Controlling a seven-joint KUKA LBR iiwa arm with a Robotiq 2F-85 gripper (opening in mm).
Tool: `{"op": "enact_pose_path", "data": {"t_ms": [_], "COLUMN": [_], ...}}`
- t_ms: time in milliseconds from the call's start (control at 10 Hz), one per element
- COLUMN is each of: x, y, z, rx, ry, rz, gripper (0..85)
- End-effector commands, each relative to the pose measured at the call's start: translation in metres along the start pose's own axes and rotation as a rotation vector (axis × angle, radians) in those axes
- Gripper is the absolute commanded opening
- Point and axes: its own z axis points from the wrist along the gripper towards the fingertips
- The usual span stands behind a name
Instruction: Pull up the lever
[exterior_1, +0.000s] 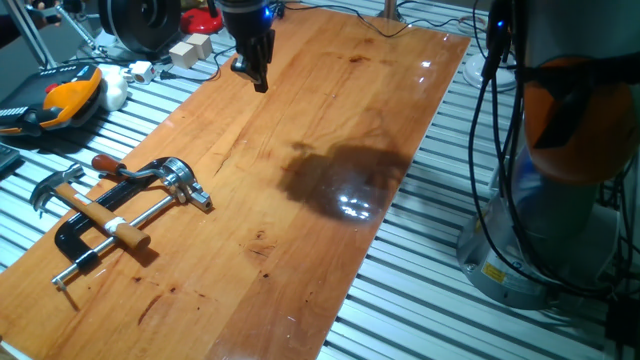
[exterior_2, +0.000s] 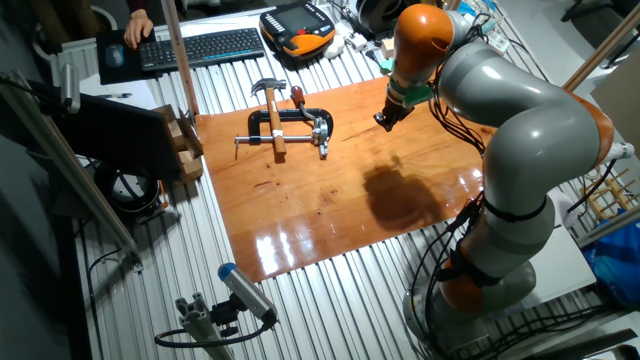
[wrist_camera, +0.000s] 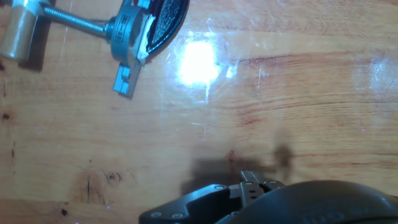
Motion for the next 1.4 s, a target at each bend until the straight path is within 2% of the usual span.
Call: {"op": "enact_pose_path", "data": {"t_ms": [0,400,500,800,900,1000,1200,1300], "x": [0.0,0.0,0.0,0.0,0.0,0.0,0.0,0.0], "y": [-0.0001,-0.0001,-0.0001,-0.0001,-0.0001,-0.0001,-0.0001,-0.0001], "z": [0.0,0.0,0.0,0.0,0.0,0.0,0.0,0.0], "rx": [-0.001,0.003,-0.008,0.003,-0.002,-0.023,-0.02,-0.033], "ry": [-0.001,0.013,0.013,0.009,0.007,0.005,0.018,0.024], "rz": [0.011,0.054,0.063,0.068,0.04,0.014,-0.014,-0.02], "gripper": [0.0,0.0,0.0,0.0,0.0,0.0,0.0,0.0]}}
